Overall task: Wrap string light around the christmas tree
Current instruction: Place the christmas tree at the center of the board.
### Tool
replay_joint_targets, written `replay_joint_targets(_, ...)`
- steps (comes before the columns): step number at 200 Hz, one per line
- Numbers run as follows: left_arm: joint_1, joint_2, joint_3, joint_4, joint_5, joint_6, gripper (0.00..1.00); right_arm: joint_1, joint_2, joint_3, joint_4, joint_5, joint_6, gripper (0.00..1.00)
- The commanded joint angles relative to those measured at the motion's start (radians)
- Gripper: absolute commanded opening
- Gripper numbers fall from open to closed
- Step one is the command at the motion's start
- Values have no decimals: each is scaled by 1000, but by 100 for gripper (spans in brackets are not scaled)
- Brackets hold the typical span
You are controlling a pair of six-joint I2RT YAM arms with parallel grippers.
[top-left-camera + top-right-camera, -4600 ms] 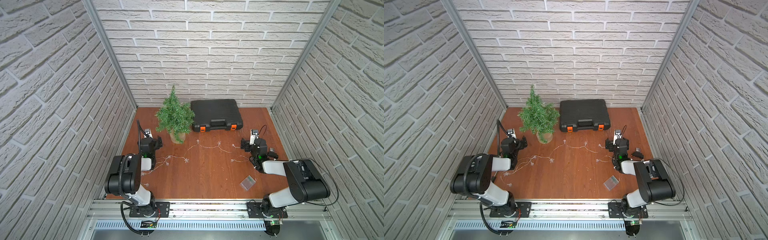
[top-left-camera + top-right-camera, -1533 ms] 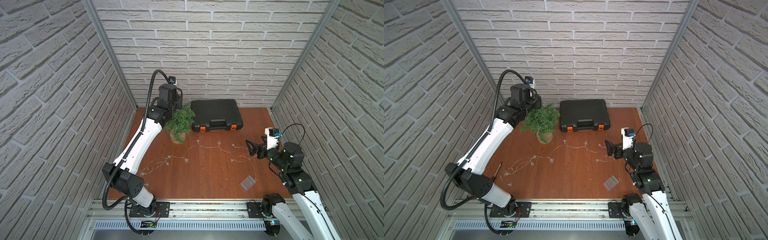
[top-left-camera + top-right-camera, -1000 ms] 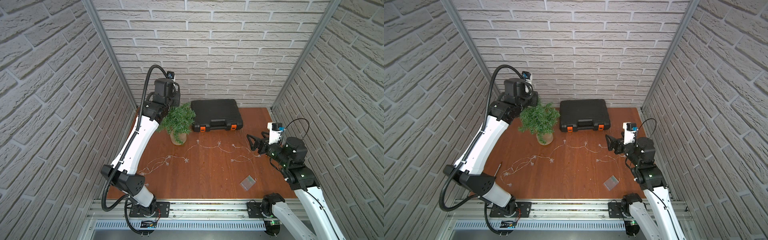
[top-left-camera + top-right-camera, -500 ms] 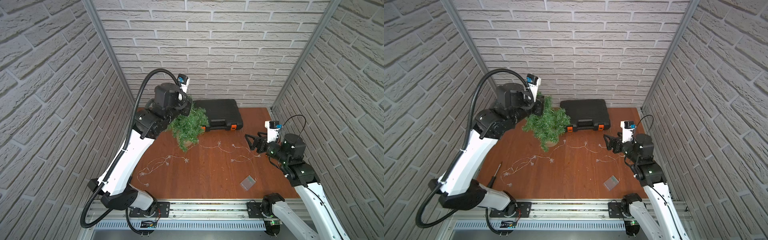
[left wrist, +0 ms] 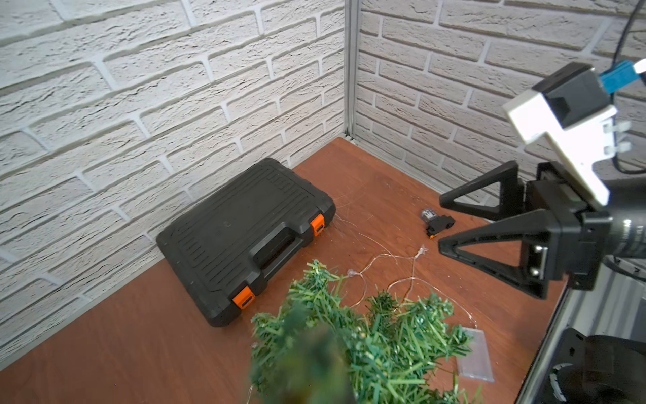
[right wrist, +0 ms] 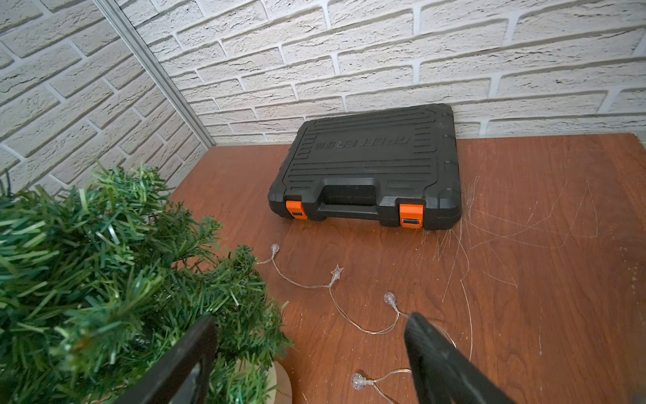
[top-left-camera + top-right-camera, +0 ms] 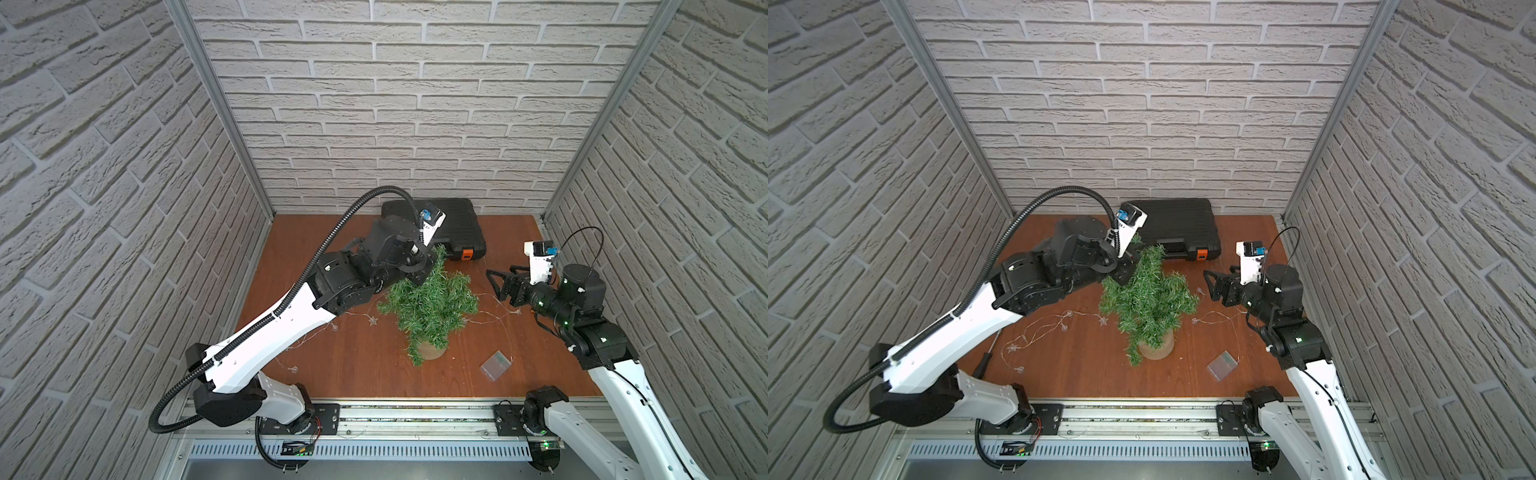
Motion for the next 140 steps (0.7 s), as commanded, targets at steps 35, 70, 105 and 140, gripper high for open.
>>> replay_joint_targets(35, -33, 0, 6, 243, -58, 19, 0, 13, -8, -1, 1, 50, 6, 82)
replay_joint_targets(70, -33, -19, -64, 274, -86, 14, 0, 12, 42, 28, -57, 110, -1, 80)
replay_joint_targets(105, -34, -41, -123, 305, -112, 9, 0, 13, 102, 59, -104, 133, 6, 80)
replay_joint_targets(140, -33, -57, -158, 312, -135, -13, 0, 13, 130, 56, -108, 161, 25, 80)
